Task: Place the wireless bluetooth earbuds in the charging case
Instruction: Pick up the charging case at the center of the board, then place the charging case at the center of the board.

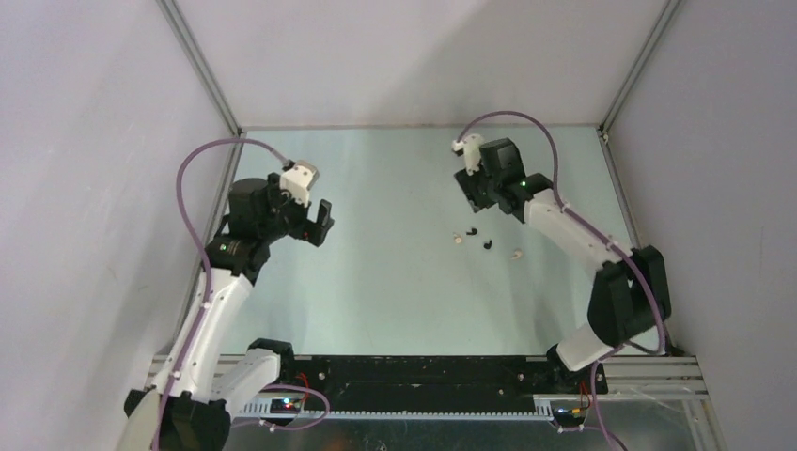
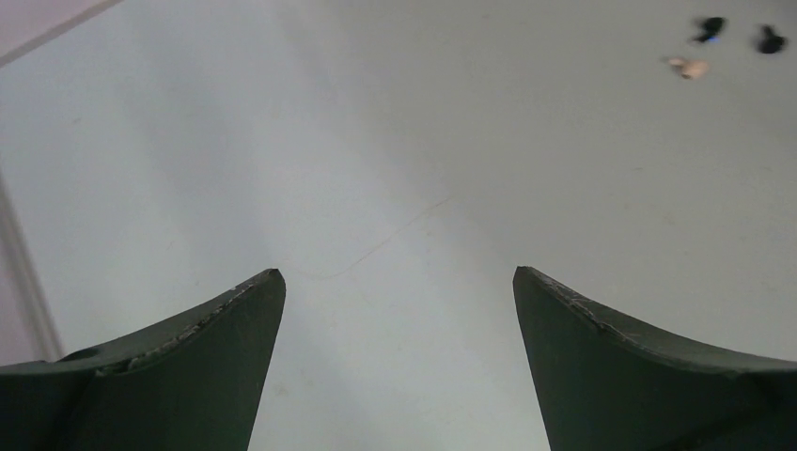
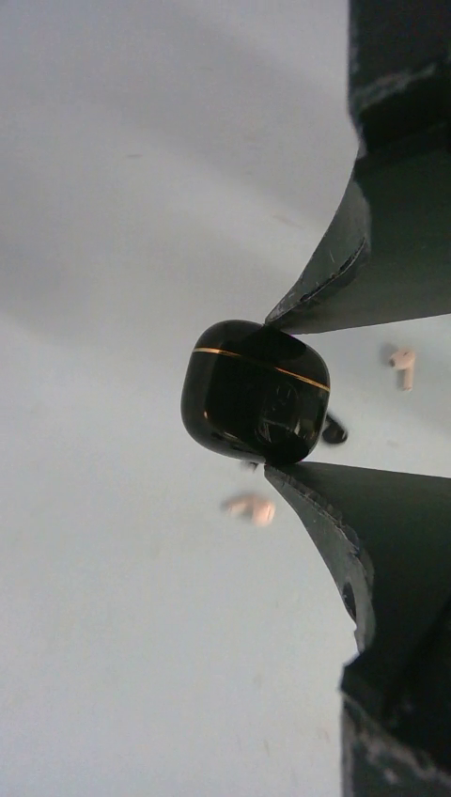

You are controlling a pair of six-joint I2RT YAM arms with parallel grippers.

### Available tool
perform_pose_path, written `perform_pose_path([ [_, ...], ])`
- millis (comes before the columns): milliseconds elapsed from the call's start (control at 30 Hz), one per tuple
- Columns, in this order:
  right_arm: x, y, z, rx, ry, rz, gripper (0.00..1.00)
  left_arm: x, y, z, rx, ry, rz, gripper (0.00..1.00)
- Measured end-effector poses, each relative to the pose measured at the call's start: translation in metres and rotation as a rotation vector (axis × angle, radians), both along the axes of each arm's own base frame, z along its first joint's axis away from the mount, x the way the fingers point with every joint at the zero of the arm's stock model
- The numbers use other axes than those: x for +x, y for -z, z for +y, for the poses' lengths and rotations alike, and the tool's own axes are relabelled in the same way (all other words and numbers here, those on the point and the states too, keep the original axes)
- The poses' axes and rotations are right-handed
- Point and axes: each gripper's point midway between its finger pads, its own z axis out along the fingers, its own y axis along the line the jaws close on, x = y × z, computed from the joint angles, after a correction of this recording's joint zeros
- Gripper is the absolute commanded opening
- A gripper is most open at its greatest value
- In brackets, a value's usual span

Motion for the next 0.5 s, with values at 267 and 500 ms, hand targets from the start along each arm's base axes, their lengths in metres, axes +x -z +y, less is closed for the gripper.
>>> perform_pose_path([
  [267, -0.044, -0.042, 0.086, 0.003, -0.387, -0.215, 0.5, 0.027, -0.037, -0.044, -0.036, 0.183, 0.015, 0.99],
  [500, -0.09, 0.034, 0.152, -0.093, -0.664, -0.075, 0.53, 0.029, -0.03, -0.048, -0.067, 0.187, -0.001, 0.99],
])
